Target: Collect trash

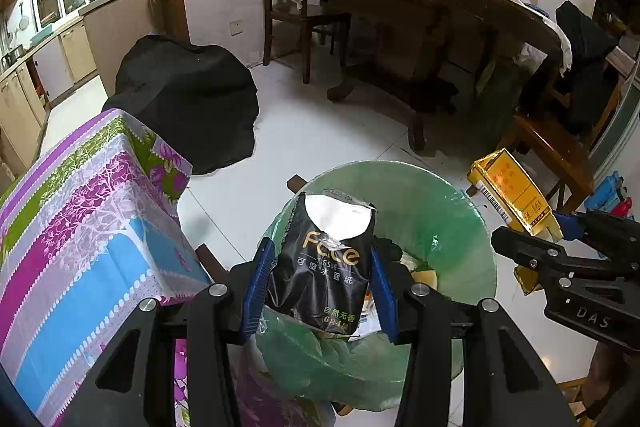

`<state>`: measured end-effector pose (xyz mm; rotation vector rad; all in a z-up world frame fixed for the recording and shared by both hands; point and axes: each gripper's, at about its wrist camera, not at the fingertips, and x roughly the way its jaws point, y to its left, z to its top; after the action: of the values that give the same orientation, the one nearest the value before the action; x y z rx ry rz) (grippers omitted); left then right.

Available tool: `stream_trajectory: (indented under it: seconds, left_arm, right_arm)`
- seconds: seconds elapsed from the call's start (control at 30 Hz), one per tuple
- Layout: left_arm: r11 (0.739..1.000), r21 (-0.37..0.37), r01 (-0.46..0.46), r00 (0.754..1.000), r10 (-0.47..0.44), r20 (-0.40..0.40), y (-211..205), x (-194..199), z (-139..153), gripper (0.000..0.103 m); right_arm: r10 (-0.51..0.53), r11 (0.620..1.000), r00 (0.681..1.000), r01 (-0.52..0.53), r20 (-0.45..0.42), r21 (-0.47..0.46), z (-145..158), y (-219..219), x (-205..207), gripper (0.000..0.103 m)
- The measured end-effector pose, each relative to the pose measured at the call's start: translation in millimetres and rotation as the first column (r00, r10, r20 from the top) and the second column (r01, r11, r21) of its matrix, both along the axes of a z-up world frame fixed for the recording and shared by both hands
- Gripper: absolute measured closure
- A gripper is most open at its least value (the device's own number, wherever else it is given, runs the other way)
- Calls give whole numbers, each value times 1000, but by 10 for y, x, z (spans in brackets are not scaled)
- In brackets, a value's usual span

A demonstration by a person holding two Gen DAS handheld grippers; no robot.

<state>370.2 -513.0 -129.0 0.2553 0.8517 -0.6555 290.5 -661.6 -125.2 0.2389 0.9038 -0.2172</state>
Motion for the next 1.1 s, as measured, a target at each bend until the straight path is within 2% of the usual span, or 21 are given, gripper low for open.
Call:
stream_trajectory:
  seconds: [0.47,0.57,0.7,0.8,1.1]
  left_arm:
    - [1000,14,-2,1000,1,8,-3,-16,7,55]
    - [1000,23,-6,1000,5,9,-2,-3,-11,52]
    - [1000,25,-16,1000,16,11,24,20,-40,40]
    - [999,29,-19,1000,19,11,39,35,-61,36]
    - [999,36,-23,1000,22,12,28,46,-91,35]
  right_arm:
    - [-1,1000,1000,1,10,2,15,-27,-7,56]
    - [1,1000,1000,-1,8,3,9,-29,-2,54]
    - [-4,1000,1000,4,15,0,12,-58,-18,52]
    - [-12,1000,1000,12,22,9,-3,-96,-31,46]
    - [-29,1000,999,28,32,10,-32,-143,-75,43]
